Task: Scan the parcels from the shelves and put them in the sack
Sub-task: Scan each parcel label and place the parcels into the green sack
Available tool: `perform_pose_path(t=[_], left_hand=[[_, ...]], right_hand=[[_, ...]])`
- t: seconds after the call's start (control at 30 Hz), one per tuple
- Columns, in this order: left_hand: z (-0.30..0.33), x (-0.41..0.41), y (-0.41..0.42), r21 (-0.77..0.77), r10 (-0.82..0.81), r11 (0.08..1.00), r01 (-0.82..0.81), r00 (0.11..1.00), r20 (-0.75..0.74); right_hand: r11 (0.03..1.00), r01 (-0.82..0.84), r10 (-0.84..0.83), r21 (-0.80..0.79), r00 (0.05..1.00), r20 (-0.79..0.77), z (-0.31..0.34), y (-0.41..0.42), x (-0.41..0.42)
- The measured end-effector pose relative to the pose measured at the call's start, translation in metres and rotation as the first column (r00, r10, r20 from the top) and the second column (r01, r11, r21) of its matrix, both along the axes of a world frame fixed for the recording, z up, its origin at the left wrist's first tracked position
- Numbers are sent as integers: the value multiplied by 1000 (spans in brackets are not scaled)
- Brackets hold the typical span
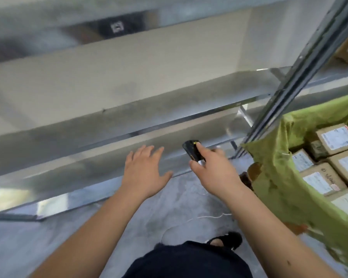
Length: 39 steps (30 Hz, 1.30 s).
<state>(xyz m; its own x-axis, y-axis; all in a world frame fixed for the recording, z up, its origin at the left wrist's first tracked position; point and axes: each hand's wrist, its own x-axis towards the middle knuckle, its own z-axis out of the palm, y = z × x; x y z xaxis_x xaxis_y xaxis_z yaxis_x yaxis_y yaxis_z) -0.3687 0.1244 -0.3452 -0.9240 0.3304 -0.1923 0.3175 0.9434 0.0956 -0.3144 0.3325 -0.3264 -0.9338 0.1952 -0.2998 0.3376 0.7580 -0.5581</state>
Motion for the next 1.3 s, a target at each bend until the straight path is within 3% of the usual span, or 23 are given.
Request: perform_pose_path(t=[0.17,0.3,0.57,1.3], left_hand=[[22,14,-123,55,241,970,-238,967,-76],[49,35,-204,128,408,911,-392,902,-139],[105,53,-294,217,581,814,-539,763,-283],[193,-36,-433,429,659,752,-500,582,-477]], right_hand=[[975,-222,222,11,972,-72,14,-112,-27],[901,-416,429,122,897,-110,35,-184,-48],[765,-600,643,235,733,-221,89,-271,-78],[646,-745,702,163,496,-511,184,-429,-188]])
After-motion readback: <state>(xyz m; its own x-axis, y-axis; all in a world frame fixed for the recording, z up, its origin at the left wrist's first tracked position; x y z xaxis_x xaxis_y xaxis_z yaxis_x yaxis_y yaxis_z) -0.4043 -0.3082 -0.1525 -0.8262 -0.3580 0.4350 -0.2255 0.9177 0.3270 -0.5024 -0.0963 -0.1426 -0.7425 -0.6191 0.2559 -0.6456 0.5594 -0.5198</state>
